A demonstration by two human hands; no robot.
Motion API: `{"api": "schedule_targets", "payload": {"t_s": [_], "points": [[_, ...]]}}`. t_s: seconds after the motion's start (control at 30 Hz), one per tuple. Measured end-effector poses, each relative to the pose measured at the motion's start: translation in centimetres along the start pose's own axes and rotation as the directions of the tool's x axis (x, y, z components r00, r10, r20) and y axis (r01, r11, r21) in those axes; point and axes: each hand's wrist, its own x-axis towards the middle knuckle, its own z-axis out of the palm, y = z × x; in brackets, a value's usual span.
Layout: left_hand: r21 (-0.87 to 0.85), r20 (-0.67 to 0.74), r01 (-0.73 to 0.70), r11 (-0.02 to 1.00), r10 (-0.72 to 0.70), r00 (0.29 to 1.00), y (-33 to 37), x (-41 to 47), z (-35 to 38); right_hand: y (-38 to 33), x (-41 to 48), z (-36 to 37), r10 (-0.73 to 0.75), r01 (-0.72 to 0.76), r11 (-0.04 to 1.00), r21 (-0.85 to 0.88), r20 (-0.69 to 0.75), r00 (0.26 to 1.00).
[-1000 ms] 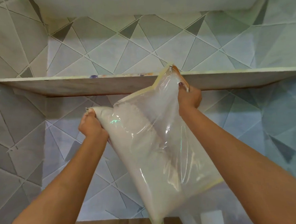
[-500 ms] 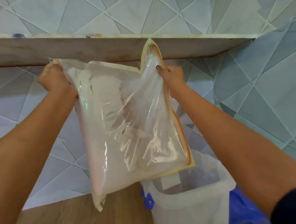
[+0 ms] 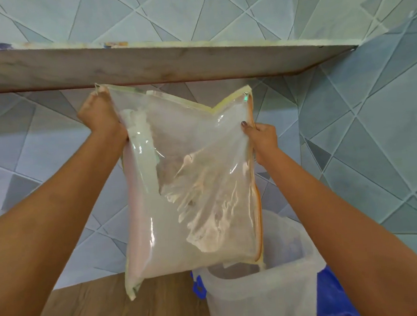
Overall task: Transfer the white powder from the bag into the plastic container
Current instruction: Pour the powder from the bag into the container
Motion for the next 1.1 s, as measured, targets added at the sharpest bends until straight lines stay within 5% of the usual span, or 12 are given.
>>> {"api": "schedule_targets", "payload": {"t_s": [0.63, 1.1], "points": [[0.109, 0.069, 0.068, 0.992, -0.076, 0.995, -3.5, -5.6, 2.7, 8.0, -0.3, -4.1, 0.239, -0.238, 0.970, 0.040, -0.018, 0.971], [0.197, 0.150, 0.006, 0.980, -0.036, 0.988, -6.0, -6.1, 4.0, 9.4, -1.0, -7.4, 0.325, -0.319, 0.946, -0.060, 0.123, 0.938]]}}
